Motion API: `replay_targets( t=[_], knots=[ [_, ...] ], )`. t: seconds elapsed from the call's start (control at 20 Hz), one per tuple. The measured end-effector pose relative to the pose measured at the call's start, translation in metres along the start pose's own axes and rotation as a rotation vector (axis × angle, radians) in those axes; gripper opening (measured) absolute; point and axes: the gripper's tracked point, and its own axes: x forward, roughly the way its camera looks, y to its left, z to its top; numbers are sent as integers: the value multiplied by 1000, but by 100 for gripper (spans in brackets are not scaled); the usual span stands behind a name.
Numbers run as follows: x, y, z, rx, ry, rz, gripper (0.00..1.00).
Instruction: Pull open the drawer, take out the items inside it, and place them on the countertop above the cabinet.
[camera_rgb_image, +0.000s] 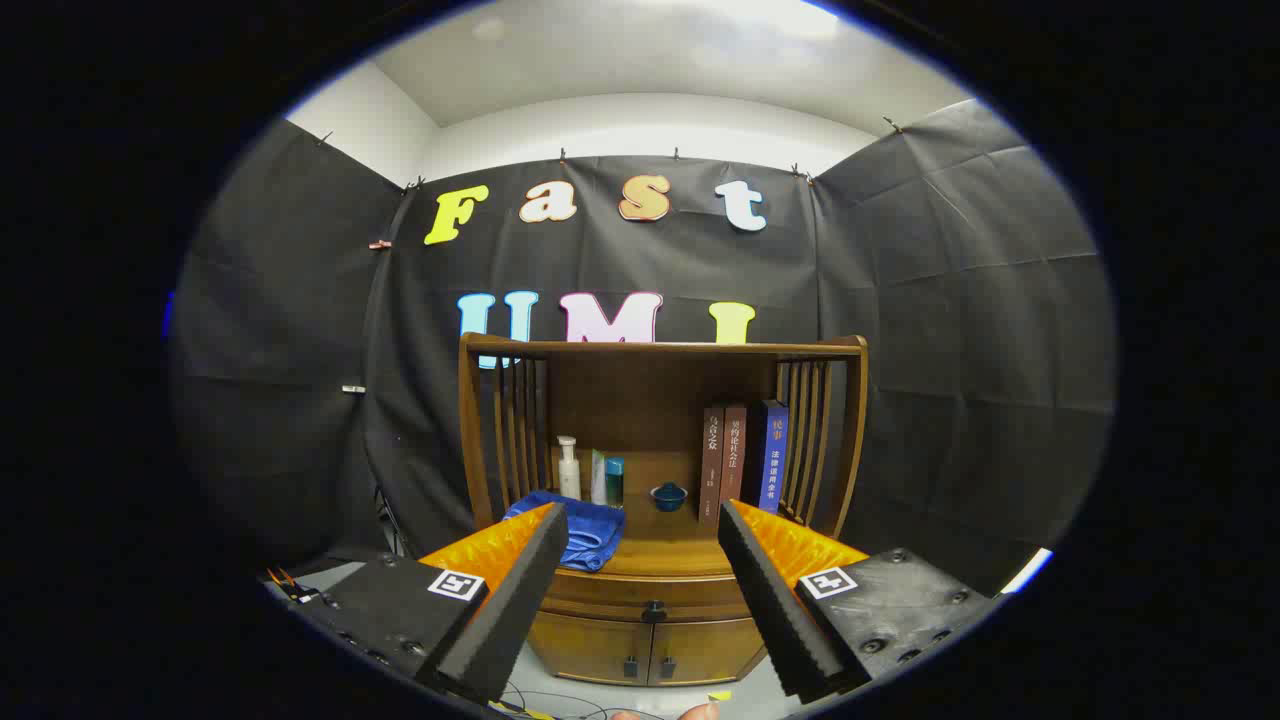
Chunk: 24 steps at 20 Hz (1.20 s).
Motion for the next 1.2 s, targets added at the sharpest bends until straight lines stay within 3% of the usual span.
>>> replay_targets(
  t=[1.2],
  knots=[
    [3, -6, -12, 17, -45, -7, 99]
  ],
)
